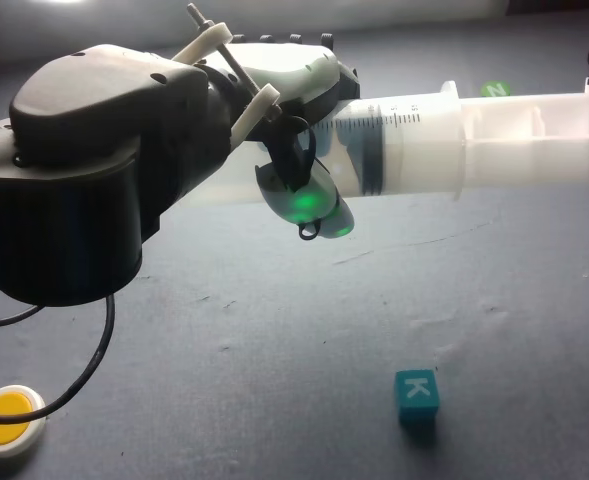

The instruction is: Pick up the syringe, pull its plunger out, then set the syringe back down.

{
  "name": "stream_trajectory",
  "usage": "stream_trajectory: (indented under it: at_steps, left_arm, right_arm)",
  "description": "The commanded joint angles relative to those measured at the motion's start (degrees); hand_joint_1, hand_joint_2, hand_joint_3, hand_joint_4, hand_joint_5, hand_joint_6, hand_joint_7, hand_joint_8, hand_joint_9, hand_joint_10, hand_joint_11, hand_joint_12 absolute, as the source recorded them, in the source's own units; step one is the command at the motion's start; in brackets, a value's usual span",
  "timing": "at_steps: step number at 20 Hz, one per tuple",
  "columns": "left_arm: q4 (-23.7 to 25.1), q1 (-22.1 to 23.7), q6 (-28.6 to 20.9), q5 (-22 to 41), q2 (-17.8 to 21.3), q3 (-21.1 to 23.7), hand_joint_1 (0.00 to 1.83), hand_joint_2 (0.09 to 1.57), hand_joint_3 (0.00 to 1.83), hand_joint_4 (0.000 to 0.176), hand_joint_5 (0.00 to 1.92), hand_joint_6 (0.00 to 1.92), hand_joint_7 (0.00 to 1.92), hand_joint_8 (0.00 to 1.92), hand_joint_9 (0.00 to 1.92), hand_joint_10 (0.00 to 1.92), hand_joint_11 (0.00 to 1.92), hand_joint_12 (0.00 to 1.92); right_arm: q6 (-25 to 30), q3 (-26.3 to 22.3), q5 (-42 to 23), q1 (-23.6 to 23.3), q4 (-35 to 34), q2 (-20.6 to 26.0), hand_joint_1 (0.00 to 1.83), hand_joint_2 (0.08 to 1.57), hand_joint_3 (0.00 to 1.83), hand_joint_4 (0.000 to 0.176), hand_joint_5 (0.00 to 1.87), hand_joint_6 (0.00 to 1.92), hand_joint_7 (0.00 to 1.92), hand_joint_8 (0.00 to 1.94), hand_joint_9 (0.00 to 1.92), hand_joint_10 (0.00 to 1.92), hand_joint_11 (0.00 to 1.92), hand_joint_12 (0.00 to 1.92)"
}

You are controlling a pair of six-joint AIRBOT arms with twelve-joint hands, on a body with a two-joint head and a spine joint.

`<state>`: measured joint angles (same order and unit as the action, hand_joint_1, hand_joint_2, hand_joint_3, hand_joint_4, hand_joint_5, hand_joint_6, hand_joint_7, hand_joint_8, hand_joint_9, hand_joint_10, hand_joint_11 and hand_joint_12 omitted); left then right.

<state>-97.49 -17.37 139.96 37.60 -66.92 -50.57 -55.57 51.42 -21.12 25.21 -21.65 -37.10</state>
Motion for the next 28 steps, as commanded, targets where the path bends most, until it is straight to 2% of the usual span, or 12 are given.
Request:
stream_trajectory:
  at_steps: [1, 15, 18, 19, 20, 21, 22, 23, 25, 26, 27, 28]
  left_arm:
    - [3.63, 0.68, 0.53, 4.13, 0.81, -0.25, 1.19, 1.22, 0.00, 0.000, 0.69, 1.27, 0.88, 1.33, 0.74, 1.06, 0.47, 1.49]
    - [3.64, 0.61, 0.53, 4.36, 0.82, -0.02, 1.17, 1.23, 0.00, 0.000, 0.67, 1.36, 0.87, 1.28, 0.72, 1.03, 0.48, 1.51]
    - [3.64, 0.60, 0.53, 4.37, 0.82, 0.03, 1.18, 1.23, 0.00, 0.000, 0.68, 1.31, 0.87, 1.31, 0.72, 1.07, 0.46, 1.54]
    - [3.64, 0.60, 0.53, 4.37, 0.82, 0.01, 1.18, 1.23, 0.00, 0.000, 0.68, 1.31, 0.87, 1.30, 0.72, 1.07, 0.47, 1.54]
    - [3.64, 0.60, 0.53, 4.37, 0.82, 0.01, 1.18, 1.23, 0.00, 0.000, 0.68, 1.30, 0.86, 1.33, 0.71, 1.08, 0.47, 1.55]
    - [3.64, 0.60, 0.53, 4.37, 0.83, 0.01, 1.18, 1.23, 0.00, 0.000, 0.68, 1.30, 0.86, 1.33, 0.71, 1.08, 0.47, 1.55]
    - [3.64, 0.58, 0.53, 4.37, 0.85, 0.03, 1.18, 1.23, 0.00, 0.000, 0.69, 1.29, 0.87, 1.33, 0.71, 1.09, 0.48, 1.56]
    - [3.65, 0.55, 0.53, 4.37, 0.89, 0.04, 1.19, 1.22, 0.00, 0.000, 0.71, 1.27, 0.88, 1.31, 0.72, 1.11, 0.48, 1.57]
    - [3.65, 0.51, 0.53, 4.37, 0.92, 0.05, 1.19, 1.21, 0.00, 0.000, 0.71, 1.25, 0.90, 1.30, 0.74, 1.12, 0.47, 1.56]
    - [3.65, 0.47, 0.53, 4.37, 0.93, 0.06, 1.20, 1.22, 0.00, 0.000, 0.68, 1.29, 0.88, 1.32, 0.71, 1.12, 0.45, 1.58]
    - [3.65, 0.42, 0.53, 4.37, 0.96, 0.10, 1.20, 1.22, 0.00, 0.000, 0.69, 1.26, 0.88, 1.34, 0.72, 1.13, 0.46, 1.58]
    - [3.65, 0.39, 0.53, 4.37, 0.96, 0.10, 1.19, 1.22, 0.00, 0.000, 0.69, 1.27, 0.87, 1.34, 0.71, 1.13, 0.45, 1.57]
  right_arm:
    - [0.07, 0.44, -6.30, -0.17, -0.15, 1.18, 1.32, 1.26, 0.00, 0.000, 0.72, 1.36, 0.68, 1.39, 0.60, 1.61, 0.30, 1.50]
    - [0.51, 0.19, -6.36, -0.14, -0.13, 0.70, 1.31, 1.28, 0.00, 0.000, 0.71, 1.35, 0.66, 1.47, 0.58, 1.66, 0.27, 1.56]
    - [0.51, 0.07, -6.36, -0.11, -0.12, 0.64, 1.32, 1.27, 0.00, 0.000, 0.71, 1.35, 0.68, 1.43, 0.58, 1.65, 0.27, 1.55]
    - [0.51, 0.06, -6.37, -0.07, -0.04, 0.63, 1.16, 1.28, 0.00, 0.000, 0.69, 1.39, 0.68, 1.47, 0.55, 1.28, 0.27, 1.52]
    - [0.51, 0.06, -6.39, -0.01, 0.12, 0.62, 1.03, 1.31, 0.00, 0.000, 0.61, 1.51, 0.62, 0.88, 0.51, 0.88, 0.19, 1.43]
    - [0.51, 0.06, -6.39, 0.03, 0.15, 0.60, 1.03, 1.31, 0.00, 0.000, 0.61, 1.51, 0.62, 0.88, 0.51, 0.88, 0.19, 1.43]
    - [0.51, 0.06, -6.39, 0.07, 0.15, 0.59, 1.03, 1.23, 0.00, 0.000, 0.52, 0.75, 0.62, 0.56, 0.49, 0.74, 0.14, 1.38]
    - [0.51, 0.06, -6.39, 0.08, 0.15, 0.59, 1.03, 1.20, 0.00, 0.000, 0.58, 0.37, 0.67, 0.31, 0.52, 0.59, 0.14, 1.34]
    - [0.51, 0.06, -6.40, 0.09, 0.15, 0.56, 0.96, 1.19, 0.00, 0.000, 0.61, 0.08, 0.69, 0.06, 0.53, 0.34, 0.06, 1.32]
    - [0.51, 0.06, -6.43, 0.11, 0.15, 0.56, 0.87, 1.19, 0.00, 0.000, 0.55, 0.02, 0.64, 0.01, 0.52, 0.22, 0.01, 1.29]
    - [0.51, 0.06, -6.43, 0.12, 0.16, 0.56, 0.72, 1.22, 0.00, 0.000, 0.42, 0.00, 0.51, 0.00, 0.46, 0.07, 0.00, 1.12]
    - [0.51, 0.06, -6.43, 0.12, 0.16, 0.55, 0.70, 1.19, 0.00, 0.000, 0.40, 0.00, 0.47, 0.00, 0.44, 0.04, 0.00, 1.06]
